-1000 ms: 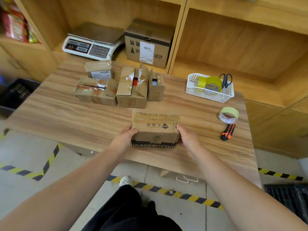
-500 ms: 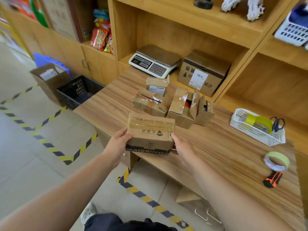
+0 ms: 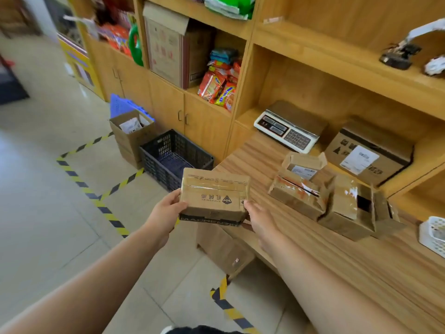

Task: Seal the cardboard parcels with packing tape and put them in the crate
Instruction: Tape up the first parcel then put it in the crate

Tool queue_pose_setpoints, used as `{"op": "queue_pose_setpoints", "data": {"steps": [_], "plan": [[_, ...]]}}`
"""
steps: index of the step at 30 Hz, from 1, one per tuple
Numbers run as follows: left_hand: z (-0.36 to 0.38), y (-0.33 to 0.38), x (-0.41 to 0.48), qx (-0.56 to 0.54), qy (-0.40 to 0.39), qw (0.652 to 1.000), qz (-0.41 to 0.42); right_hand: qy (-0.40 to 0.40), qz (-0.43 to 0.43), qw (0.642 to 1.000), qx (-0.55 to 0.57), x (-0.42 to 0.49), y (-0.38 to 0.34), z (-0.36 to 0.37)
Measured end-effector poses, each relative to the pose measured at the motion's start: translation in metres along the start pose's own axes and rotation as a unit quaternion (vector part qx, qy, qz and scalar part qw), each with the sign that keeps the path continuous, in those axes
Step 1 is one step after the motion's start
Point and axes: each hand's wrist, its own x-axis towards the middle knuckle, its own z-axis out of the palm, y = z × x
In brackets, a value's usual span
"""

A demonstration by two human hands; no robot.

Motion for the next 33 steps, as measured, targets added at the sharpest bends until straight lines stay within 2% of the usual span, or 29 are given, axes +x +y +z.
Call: {"op": "queue_pose_setpoints", "data": {"steps": [4,13,26,33], "plan": [[-0.043,0.013,0.032,-0.016,0.013,1.0,-0.007,-0.022,0.003,0.999,0.041,0.024,-0.021,0.048],[-0.088,0.05,0.142,-0.035,0.047,0.997,-0.051,-0.037,0.022,0.999,0.009,0.122,-0.064,0.113],[-0.153,0.132,0.315,-0.023,0.107,0.991,-0.082,-0.092,0.061,0.994,-0.008,0.288,-0.162,0.214],[-0.21,0.152,0.402,-0.021,0.098,0.991,-0.086,-0.07,0.095,0.993,-0.007,0.355,-0.186,0.287]]}}
